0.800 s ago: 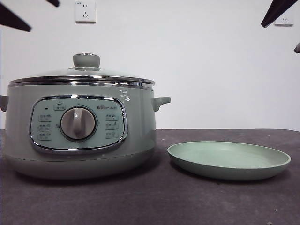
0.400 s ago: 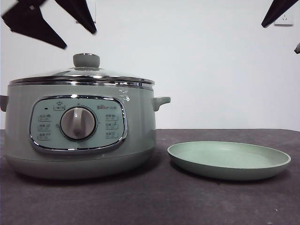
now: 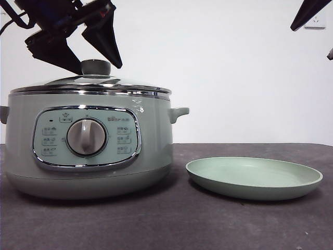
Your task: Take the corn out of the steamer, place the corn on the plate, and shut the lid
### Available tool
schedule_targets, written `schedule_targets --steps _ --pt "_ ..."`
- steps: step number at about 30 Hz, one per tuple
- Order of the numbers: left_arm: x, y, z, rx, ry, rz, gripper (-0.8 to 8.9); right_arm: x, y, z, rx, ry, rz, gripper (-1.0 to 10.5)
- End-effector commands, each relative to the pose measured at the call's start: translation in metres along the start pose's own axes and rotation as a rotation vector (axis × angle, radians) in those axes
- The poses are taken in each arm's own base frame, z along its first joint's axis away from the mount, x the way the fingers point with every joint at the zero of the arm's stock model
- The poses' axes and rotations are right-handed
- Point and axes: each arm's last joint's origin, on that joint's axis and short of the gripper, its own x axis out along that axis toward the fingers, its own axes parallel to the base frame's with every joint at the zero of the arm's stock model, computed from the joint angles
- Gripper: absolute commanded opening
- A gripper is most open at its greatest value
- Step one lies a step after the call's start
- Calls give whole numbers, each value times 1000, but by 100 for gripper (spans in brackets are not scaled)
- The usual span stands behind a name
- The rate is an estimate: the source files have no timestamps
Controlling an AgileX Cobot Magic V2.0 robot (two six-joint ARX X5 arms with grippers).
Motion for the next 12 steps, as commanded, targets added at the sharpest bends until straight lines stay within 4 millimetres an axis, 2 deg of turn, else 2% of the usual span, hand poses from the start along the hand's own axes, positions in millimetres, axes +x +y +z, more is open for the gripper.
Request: schedule_targets --steps 1,4,7,12 --pt "1 0 0 16 3 10 267 0 0 0 -1 2 4 410" --pt "1 0 -1 15 10 7 95 0 0 0 0 3 4 410" --pt "1 0 -1 15 16 8 5 0 0 0 0 4 5 409" --pt "0 0 1 18 -11 8 -12 1 1 0 -2 5 11 409"
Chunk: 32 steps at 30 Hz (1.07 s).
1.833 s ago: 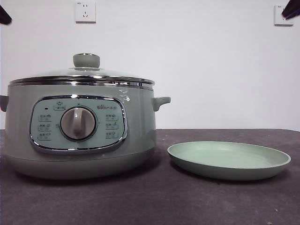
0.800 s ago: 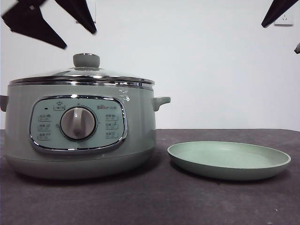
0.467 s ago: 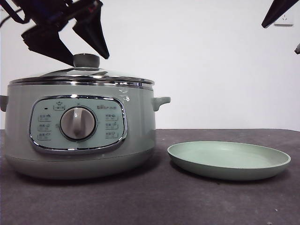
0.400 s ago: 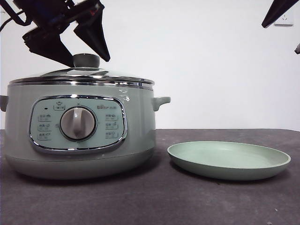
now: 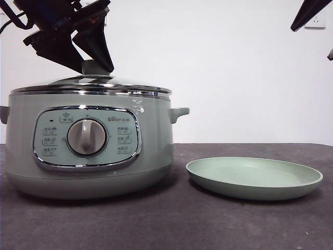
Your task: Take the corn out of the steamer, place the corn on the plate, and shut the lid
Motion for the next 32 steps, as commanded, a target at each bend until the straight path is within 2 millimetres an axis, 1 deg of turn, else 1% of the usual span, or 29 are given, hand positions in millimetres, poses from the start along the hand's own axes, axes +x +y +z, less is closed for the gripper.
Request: schedule_targets --steps 1,4,6,11,15,20,23,27,31,32 --pt "0 0 4 12 -34 1 -12 1 2 0 -8 2 15 409" --pt "-9 0 8 15 -85 11 -9 3 6 1 -26 -2 34 409" --pt "-21 -1 12 17 -134 39 -9 5 10 3 -36 -13 53 409" --pt "-62 -3 19 20 -263 102 -9 13 29 10 -67 -54 140 407" --pt "-101 -6 18 14 -352 165 -9 27 47 22 -106 -33 208 406" --pt "-148 -7 7 -10 -428 285 -9 53 76 43 -166 29 253 405" --pt "-173 -8 -4 -29 -457 340 -9 74 97 57 -204 63 299 405" --pt "-195 -9 -17 -64 -471 391 -9 102 125 72 -256 102 330 404" --pt "-214 -8 -30 -84 -487 466 -9 132 153 83 -317 170 315 404" --pt "-219 -9 -34 -90 -492 486 -9 143 163 86 -343 199 300 404"
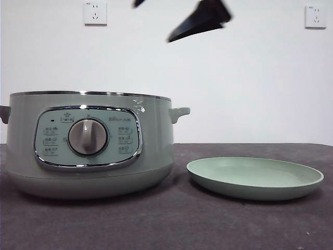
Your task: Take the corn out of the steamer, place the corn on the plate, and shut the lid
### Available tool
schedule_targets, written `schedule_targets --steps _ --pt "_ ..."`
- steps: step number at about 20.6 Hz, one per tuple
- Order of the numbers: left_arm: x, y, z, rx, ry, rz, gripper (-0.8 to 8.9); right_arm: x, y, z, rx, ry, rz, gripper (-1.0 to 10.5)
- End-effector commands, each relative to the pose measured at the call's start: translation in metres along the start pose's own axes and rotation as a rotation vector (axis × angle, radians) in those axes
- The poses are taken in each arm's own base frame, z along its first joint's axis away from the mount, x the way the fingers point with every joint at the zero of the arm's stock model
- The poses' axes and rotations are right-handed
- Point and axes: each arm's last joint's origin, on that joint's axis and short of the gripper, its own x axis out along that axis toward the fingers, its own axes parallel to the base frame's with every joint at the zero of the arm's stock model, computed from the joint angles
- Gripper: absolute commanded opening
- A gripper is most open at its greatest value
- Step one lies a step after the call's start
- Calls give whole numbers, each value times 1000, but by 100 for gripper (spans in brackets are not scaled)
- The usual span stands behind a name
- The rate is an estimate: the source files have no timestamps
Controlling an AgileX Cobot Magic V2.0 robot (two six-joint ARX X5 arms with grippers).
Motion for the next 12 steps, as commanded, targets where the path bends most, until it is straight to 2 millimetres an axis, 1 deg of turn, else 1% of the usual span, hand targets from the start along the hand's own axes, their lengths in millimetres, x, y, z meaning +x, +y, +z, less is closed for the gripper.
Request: schedule_targets --steps 1,4,6,9,12 --pt "-19 8 5 -39 -82 41 -9 30 8 16 -57 70 -22 404" --pt "-28 13 1 -40 -81 71 -9 70 18 29 -117 152 -85 390" --pt "-30 14 -1 -36 -71 81 -9 97 21 30 -151 193 -128 371" --pt "-30 14 -3 -28 -51 81 -9 134 22 20 -173 243 -149 371" --pt "-30 14 -3 -26 -46 79 -9 162 14 5 -178 302 -193 370"
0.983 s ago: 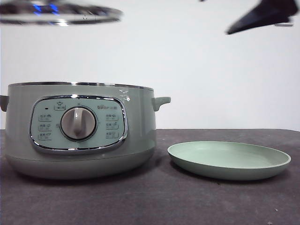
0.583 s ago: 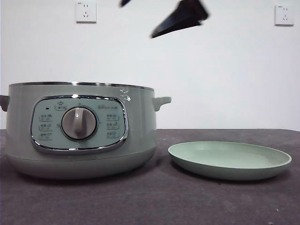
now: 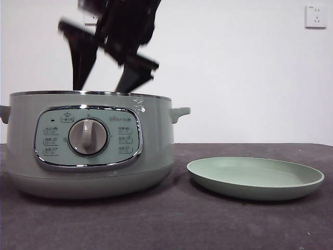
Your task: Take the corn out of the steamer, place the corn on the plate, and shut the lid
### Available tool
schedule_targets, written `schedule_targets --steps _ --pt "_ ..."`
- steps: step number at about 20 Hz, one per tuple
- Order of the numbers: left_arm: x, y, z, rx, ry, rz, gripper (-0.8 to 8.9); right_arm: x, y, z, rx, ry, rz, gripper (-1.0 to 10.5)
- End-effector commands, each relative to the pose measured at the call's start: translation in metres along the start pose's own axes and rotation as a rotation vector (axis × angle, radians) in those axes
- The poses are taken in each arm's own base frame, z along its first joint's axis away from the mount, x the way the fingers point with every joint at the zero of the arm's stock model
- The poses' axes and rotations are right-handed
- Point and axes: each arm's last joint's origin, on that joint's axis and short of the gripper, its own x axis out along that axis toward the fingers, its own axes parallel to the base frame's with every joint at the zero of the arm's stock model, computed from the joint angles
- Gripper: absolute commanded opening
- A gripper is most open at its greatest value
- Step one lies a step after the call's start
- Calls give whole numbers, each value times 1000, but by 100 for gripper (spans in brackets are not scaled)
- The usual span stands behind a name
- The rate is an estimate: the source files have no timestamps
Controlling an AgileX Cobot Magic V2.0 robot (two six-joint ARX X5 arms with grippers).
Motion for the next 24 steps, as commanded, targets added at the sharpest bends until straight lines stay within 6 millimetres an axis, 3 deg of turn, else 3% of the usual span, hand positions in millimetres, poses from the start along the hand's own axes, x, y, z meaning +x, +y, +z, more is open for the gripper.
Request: schedule_targets --steps 1,6,10,11,13,16,20,24 --pt "-6 3 7 -35 -61 5 -9 23 -1 -5 -8 40 -5 370" --pt "-6 3 6 -32 -54 5 -9 52 -5 -15 -1 106 -25 362" --pt "-6 3 5 -30 -50 5 -9 60 -1 -17 -10 115 -21 14" --pt "-6 3 5 -29 -48 5 -9 58 2 -16 -14 105 -18 -16" --pt "-5 3 5 -29 -47 5 -9 37 3 -9 -11 77 -22 -16" --pt "3 -1 8 -23 -36 1 -9 -26 5 -1 -11 28 -27 -16" --pt "26 -15 16 -17 -32 -96 -9 -109 -18 -15 45 81 -105 -16" --pt "45 -27 20 -14 -19 -183 -9 -135 -50 -37 143 247 -332 -16"
